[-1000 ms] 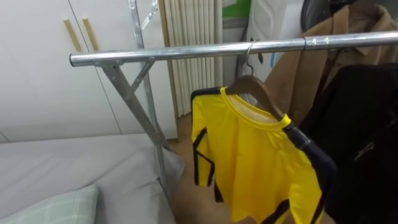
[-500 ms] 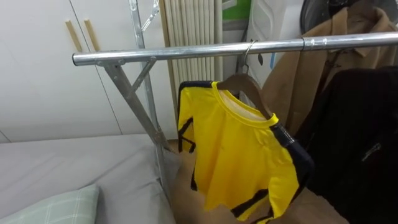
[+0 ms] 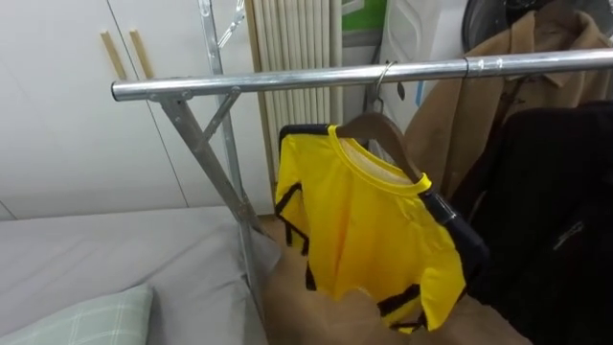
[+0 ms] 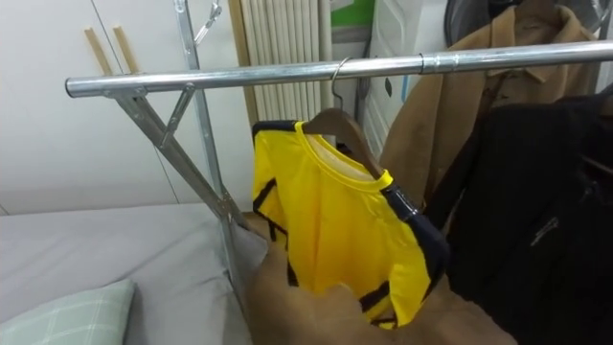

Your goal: Hang clothes

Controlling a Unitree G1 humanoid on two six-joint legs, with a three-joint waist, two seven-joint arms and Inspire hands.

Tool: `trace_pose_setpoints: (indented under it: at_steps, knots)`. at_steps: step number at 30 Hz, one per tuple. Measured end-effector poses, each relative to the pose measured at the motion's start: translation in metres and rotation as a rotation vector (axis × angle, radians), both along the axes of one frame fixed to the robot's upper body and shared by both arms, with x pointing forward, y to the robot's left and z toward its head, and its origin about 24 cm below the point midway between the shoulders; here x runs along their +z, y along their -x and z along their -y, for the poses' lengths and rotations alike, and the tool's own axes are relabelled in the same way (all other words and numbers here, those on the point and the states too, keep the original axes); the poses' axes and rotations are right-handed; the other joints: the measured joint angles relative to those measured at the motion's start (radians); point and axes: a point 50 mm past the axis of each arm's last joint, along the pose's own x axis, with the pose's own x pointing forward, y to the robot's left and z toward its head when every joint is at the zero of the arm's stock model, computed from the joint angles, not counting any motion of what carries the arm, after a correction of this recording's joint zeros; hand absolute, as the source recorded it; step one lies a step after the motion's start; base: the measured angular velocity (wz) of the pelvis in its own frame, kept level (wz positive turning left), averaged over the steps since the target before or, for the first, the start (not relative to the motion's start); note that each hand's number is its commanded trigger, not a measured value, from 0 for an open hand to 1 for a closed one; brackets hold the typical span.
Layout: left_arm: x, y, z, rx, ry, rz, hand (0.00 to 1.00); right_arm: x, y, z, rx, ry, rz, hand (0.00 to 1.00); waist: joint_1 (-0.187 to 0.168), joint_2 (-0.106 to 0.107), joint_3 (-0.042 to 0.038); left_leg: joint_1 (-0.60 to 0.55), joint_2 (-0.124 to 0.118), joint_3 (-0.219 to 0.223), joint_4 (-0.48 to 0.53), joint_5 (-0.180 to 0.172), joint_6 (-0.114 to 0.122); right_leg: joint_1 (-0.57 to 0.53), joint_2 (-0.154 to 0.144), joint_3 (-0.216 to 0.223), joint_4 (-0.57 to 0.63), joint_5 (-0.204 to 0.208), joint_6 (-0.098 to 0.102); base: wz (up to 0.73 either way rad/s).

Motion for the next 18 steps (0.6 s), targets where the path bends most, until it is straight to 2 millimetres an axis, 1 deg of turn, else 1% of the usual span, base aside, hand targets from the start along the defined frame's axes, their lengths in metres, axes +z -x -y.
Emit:
trace_pose_setpoints:
  at_steps: [6, 7, 8, 10, 11, 13, 14, 15, 17, 18]
  knots:
    - [0.0, -0.002, 0.0, 0.032, -0.01, 0.014, 0.0, 0.0, -0.007, 0.001, 0.032, 0.004, 0.013, 0.0, 0.001, -0.001, -0.0004, -0.004, 0.002, 0.0, 0.0, 0.0, 0.0, -0.004, 0.002, 0.0, 0.001, 0.003, -0.001, 0.0]
    - [0.0, -0.002, 0.001, 0.045, -0.01, 0.017, 0.0, 0.0, -0.009, 0.001, 0.038, 0.006, 0.019, 0.0, 0.004, 0.0, 0.0002, -0.006, 0.002, 0.0, 0.002, 0.0, 0.0, -0.009, 0.002, -0.008, 0.006, 0.002, -0.002, 0.0]
    - [0.0, -0.004, 0.0, 0.05, -0.016, 0.023, 0.0, 0.0, -0.011, 0.001, 0.064, 0.007, 0.02, 0.0, 0.011, 0.0, -0.0007, -0.016, 0.003, 0.001, 0.004, 0.0, 0.0, -0.025, 0.0, -0.025, 0.017, 0.0, -0.004, 0.0]
    - [0.0, -0.013, 0.0, 0.054, -0.027, 0.047, 0.0, 0.001, -0.015, 0.001, 0.105, 0.008, 0.025, 0.0, 0.025, -0.002, -0.0009, -0.038, 0.003, 0.002, 0.006, -0.001, -0.002, -0.054, 0.0, -0.033, 0.034, -0.004, -0.002, 0.11]
    - [-0.001, -0.019, 0.0, 0.065, -0.027, 0.067, 0.0, 0.001, -0.021, 0.003, 0.14, 0.014, 0.039, 0.0, 0.031, 0.0, 0.0002, -0.059, 0.004, 0.001, 0.014, -0.001, -0.003, -0.072, -0.003, -0.043, 0.041, -0.002, -0.004, 0.17]
    - [-0.001, -0.024, 0.002, 0.081, -0.022, 0.095, 0.0, 0.003, -0.031, 0.005, 0.198, 0.026, 0.055, 0.0, 0.039, 0.001, 0.0002, -0.086, 0.005, 0.001, 0.03, -0.002, -0.004, -0.092, -0.006, -0.056, 0.049, 0.0, -0.008, 0.2]
    - [-0.001, -0.026, 0.003, 0.082, -0.025, 0.111, 0.0, 0.004, -0.034, 0.008, 0.234, 0.037, 0.056, 0.0, 0.052, 0.007, 0.0017, -0.096, 0.006, -0.001, 0.041, -0.002, -0.004, -0.095, -0.008, -0.063, 0.049, 0.003, -0.011, 0.19]
    - [-0.001, -0.027, 0.004, 0.079, -0.026, 0.12, 0.0, 0.004, -0.035, 0.009, 0.256, 0.041, 0.053, 0.0, 0.054, 0.01, 0.0013, -0.104, 0.007, -0.001, 0.048, 0.0, -0.007, -0.098, -0.011, -0.073, 0.049, 0.005, -0.014, 0.44]
    - [-0.001, -0.035, 0.005, 0.047, -0.025, 0.147, 0.0, 0.005, -0.04, 0.013, 0.303, 0.052, 0.058, 0.0, 0.046, 0.016, 0.004, -0.144, 0.013, 0.005, 0.078, 0.003, -0.013, -0.105, -0.031, -0.143, 0.046, 0.003, -0.018, 0.81]
    - [-0.001, -0.038, 0.005, 0.037, -0.024, 0.152, 0.0, 0.006, -0.04, 0.014, 0.306, 0.055, 0.06, 0.0, 0.045, 0.016, 0.0044, -0.151, 0.015, 0.007, 0.078, 0.005, -0.016, -0.105, -0.035, -0.161, 0.044, 0.002, -0.019, 0.9]
